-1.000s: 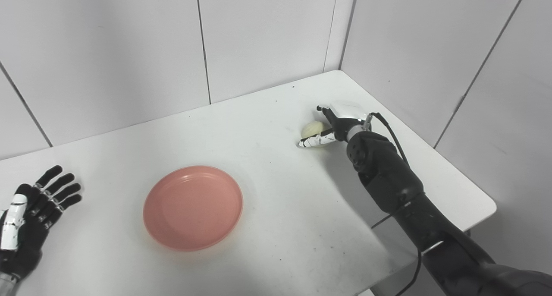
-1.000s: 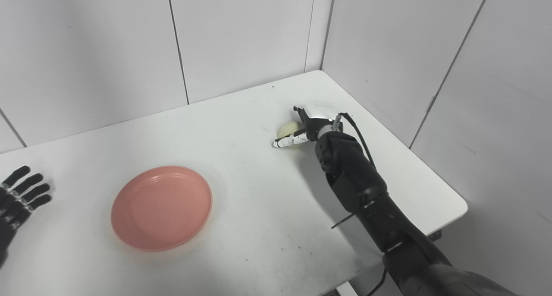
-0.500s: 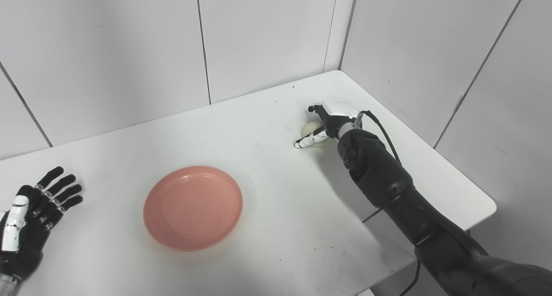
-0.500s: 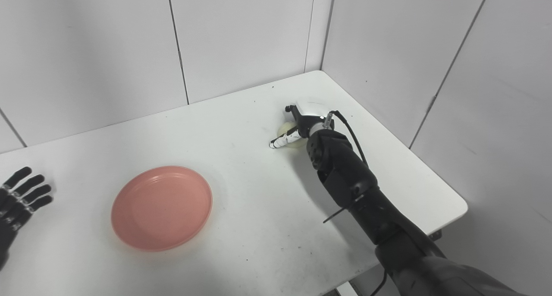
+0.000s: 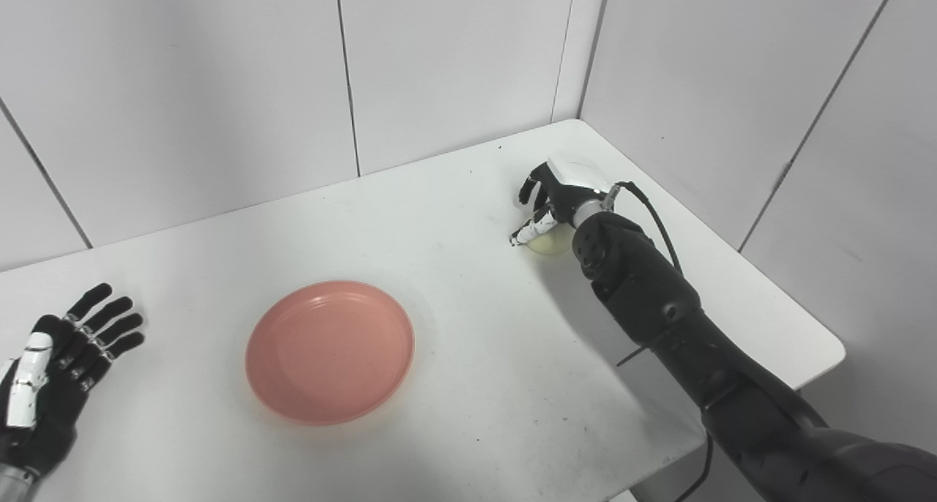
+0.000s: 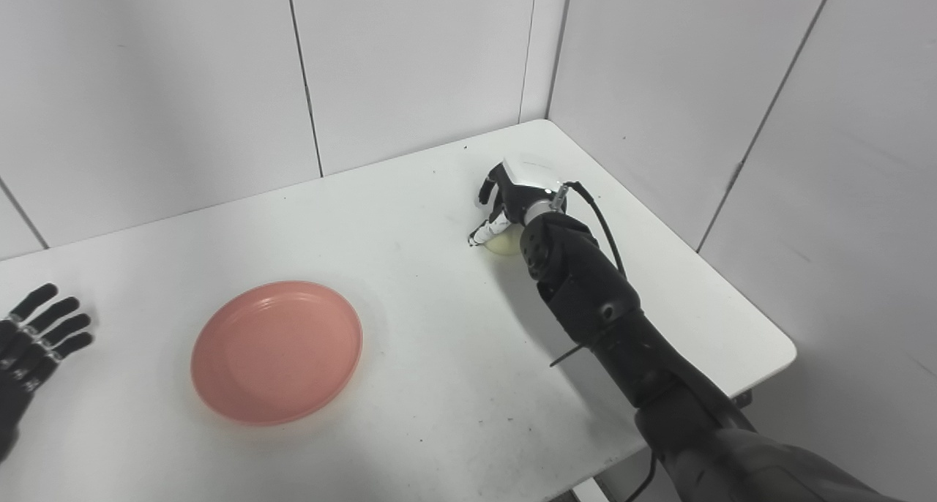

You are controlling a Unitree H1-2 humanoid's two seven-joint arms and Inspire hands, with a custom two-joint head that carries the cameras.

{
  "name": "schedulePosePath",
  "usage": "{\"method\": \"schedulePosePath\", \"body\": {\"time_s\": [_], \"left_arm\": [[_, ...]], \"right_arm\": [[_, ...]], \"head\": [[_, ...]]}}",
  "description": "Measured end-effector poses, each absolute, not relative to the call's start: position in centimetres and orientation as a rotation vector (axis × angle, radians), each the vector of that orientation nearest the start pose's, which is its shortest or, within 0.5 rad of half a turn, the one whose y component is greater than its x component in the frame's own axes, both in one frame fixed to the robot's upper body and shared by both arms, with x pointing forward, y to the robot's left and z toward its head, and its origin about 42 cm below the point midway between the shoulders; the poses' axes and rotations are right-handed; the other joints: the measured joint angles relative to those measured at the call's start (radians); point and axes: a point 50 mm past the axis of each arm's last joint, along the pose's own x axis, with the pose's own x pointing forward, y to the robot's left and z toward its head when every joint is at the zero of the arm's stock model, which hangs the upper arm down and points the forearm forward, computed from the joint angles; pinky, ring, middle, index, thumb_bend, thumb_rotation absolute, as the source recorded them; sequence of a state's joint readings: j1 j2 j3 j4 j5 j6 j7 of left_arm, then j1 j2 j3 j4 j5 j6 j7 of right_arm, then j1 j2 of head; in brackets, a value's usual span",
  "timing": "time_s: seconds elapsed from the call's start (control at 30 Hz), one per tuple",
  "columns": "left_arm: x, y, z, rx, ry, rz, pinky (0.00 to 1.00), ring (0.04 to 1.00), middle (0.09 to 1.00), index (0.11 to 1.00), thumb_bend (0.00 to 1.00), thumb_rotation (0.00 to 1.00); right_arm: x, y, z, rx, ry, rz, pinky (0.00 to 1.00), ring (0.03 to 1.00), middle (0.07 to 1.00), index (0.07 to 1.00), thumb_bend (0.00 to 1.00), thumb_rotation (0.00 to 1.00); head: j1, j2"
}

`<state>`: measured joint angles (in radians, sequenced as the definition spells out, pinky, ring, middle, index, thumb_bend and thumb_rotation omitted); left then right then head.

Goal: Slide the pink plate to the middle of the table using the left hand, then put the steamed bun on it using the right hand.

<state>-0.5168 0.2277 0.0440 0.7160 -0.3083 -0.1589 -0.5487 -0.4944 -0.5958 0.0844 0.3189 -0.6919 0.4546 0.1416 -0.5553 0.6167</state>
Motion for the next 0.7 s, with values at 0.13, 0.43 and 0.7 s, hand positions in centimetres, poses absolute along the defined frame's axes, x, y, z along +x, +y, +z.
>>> {"method": "schedulePosePath", "body": {"time_s": [0.13,0.43,0.7], "left_arm": [[43.6,26.5,11.0,-0.099,0.003,-0.47,0.81,0.822,0.844,0.845,0.57,0.93],[43.5,26.4,11.0,-0.099,0.001,-0.467,0.82,0.827,0.852,0.852,0.58,0.94],[43.5,26.0,11.0,-0.1,0.002,-0.463,0.82,0.836,0.86,0.859,0.59,0.94]], "right_arm": [[42.5,-41.3,22.2,-1.2,0.322,-0.265,0.38,0.452,0.457,0.535,0.52,0.0],[41.2,-41.1,22.3,-1.199,0.278,-0.274,0.35,0.433,0.451,0.539,0.52,0.0],[39.9,-37.9,26.9,-1.239,0.079,-0.283,0.37,0.443,0.453,0.54,0.52,0.0]], "head": [[0.003,-0.002],[0.012,-0.005],[0.037,-0.012]]}}
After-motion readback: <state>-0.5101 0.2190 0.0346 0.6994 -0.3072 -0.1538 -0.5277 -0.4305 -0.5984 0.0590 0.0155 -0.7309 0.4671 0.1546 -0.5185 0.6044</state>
